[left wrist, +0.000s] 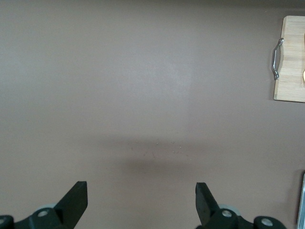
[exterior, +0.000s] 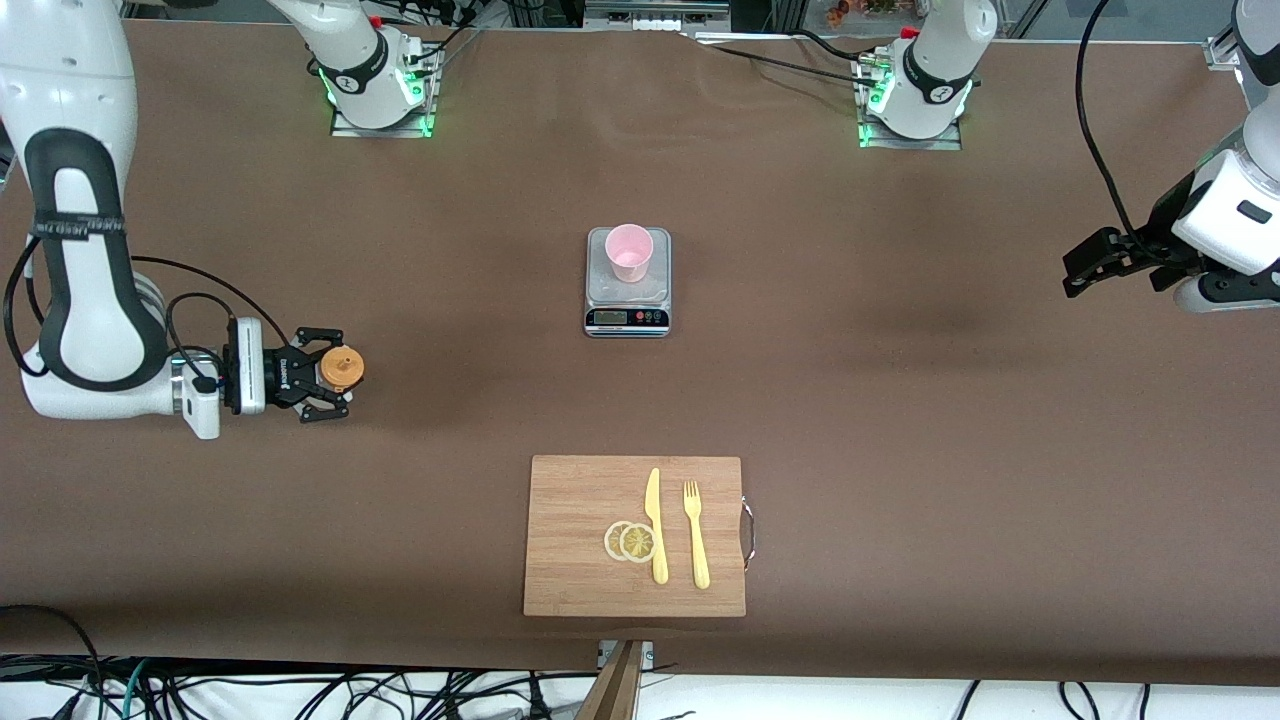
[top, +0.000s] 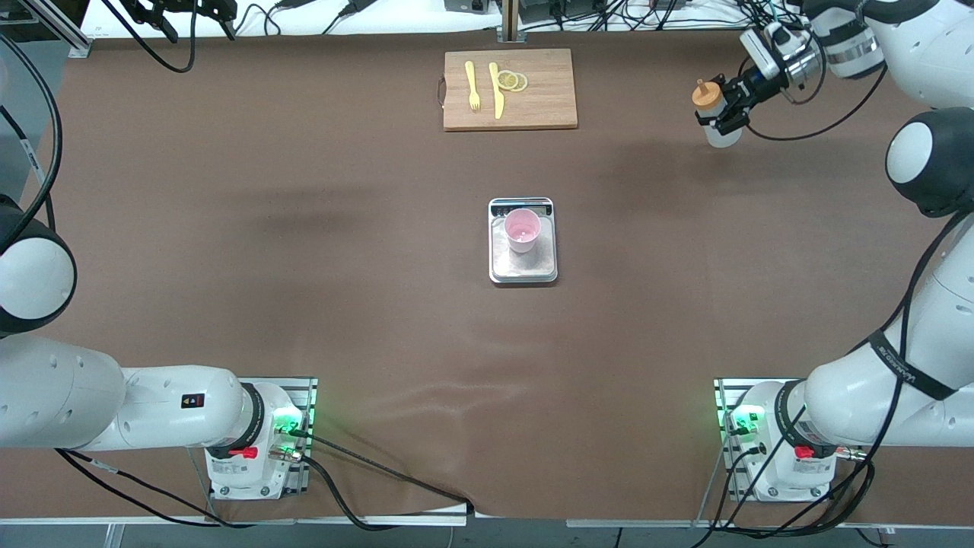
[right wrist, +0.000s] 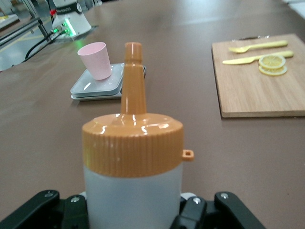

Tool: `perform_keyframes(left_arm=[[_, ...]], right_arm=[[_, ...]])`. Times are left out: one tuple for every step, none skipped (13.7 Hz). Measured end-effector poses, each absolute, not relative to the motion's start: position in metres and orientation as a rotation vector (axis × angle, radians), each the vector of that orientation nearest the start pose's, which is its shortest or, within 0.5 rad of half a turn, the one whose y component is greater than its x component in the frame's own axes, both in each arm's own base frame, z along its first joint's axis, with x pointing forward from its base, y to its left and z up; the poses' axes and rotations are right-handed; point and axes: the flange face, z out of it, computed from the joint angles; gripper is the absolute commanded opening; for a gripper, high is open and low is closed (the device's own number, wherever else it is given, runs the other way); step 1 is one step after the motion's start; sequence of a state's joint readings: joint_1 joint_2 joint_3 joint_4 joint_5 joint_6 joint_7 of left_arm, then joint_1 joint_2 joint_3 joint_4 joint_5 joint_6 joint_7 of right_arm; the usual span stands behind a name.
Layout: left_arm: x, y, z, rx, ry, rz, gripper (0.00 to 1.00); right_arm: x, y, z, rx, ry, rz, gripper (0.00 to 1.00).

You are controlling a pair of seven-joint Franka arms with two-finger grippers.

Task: Add sauce to pink cup with both arms
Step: 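Lift the sauce bottle with the right gripper toward the pink cup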

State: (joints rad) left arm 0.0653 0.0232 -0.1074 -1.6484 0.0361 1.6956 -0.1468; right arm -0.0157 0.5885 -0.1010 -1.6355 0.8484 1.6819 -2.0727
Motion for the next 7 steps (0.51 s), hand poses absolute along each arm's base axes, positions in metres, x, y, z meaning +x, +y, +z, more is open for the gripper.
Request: perform_keyframes(left_arm=[[0.570, -0.020, 0.586, -3.106, -0.157, -0.043, 1.00], [0.570, -0.020, 0.586, -3.106, -0.158, -0.045, 1.00], [0.570, -0.020, 0.587, -3.107, -0.158, -0.046, 1.00], [0.571, -0.020, 0.587, -3.107, -0.158, -0.047, 1.00], [0.571, -0.020, 0.588, -3.107, -0.159, -0.048, 1.00], [0.571, -0.020, 0.588, -3.107, -0.159, -0.049, 1.00], [0.571, -0.020, 0.588, -3.107, -0.159, -0.050, 1.00]], right_arm=[[0.643, 0.017, 0.288, -1.636, -1.688, -0.457, 0.00], [0.642, 0.029, 0.304, -1.680, -1.705, -0.395, 0.00], [0.642, 0.042, 0.319, -1.723, -1.733, -0.336, 0.00], [0.641, 0.057, 0.331, -1.757, -1.773, -0.285, 0.00], [0.640, 0.076, 0.342, -1.785, -1.813, -0.245, 0.00], [0.638, 0.098, 0.351, -1.809, -1.841, -0.211, 0.00], [0.634, 0.117, 0.358, -1.829, -1.861, -0.177, 0.00]])
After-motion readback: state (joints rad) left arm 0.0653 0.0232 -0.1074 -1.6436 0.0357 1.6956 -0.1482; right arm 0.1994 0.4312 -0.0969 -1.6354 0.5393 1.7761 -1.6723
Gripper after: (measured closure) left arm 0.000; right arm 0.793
